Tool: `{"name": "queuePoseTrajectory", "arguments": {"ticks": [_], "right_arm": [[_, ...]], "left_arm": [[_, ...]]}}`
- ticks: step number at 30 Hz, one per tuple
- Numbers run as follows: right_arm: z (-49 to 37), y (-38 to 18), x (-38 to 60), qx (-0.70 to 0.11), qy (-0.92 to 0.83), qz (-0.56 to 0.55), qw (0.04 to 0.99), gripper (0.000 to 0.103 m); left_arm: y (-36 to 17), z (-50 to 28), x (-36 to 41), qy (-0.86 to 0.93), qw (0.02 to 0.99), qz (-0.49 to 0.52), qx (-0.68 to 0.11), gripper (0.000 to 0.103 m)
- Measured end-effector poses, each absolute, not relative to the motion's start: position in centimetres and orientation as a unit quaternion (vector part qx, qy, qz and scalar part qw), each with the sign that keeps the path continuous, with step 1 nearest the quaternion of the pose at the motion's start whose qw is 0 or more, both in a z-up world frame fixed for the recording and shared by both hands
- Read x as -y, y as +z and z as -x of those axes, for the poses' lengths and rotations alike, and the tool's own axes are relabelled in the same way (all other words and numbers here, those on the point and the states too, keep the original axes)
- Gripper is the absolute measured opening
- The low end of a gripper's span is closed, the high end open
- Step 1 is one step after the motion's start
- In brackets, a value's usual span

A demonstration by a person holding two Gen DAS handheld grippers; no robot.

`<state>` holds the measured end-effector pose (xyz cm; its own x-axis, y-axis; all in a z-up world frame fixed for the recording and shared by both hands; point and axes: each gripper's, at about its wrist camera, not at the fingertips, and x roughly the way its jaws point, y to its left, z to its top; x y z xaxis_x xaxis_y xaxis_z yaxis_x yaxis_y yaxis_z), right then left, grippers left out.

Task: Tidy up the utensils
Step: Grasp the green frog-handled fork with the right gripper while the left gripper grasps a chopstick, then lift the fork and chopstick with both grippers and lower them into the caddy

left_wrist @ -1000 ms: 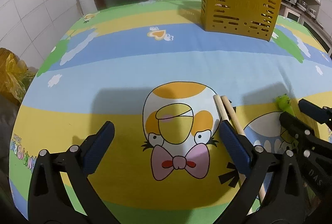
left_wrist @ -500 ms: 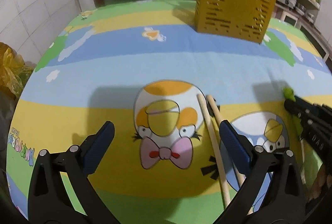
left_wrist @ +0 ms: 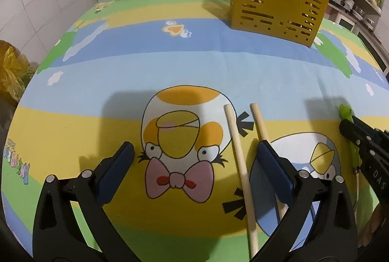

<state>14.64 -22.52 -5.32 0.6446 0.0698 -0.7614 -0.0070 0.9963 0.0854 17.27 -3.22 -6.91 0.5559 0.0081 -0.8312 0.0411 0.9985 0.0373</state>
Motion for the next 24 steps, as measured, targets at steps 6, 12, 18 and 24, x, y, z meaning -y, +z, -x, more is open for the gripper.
{"name": "queuePoseTrajectory", "arguments": {"ticks": [6, 12, 18, 24], "right_arm": [[-14.7, -5.3, 22.5, -0.421, 0.017, -0.041, 0.906, 0.019], [-15.0, -5.3, 22.3, -0.426, 0.009, -0.043, 0.904, 0.019], [-15.1, -5.3, 22.3, -0.430, 0.005, -0.040, 0.902, 0.018], [-15.1, -5.2, 22.5, -0.429, 0.004, -0.049, 0.902, 0.017]], "left_arm": [[-6.4, -17.2, 3.3, -0.024, 0.883, -0.029, -0.468, 0.071], [-5.9, -17.5, 5.7, -0.047, 0.878, -0.059, -0.473, 0.022], [-5.8, -17.5, 6.7, -0.051, 0.874, -0.071, -0.478, 0.008], [-5.8, -17.9, 6.0, -0.056, 0.876, -0.054, -0.476, 0.004]]}}
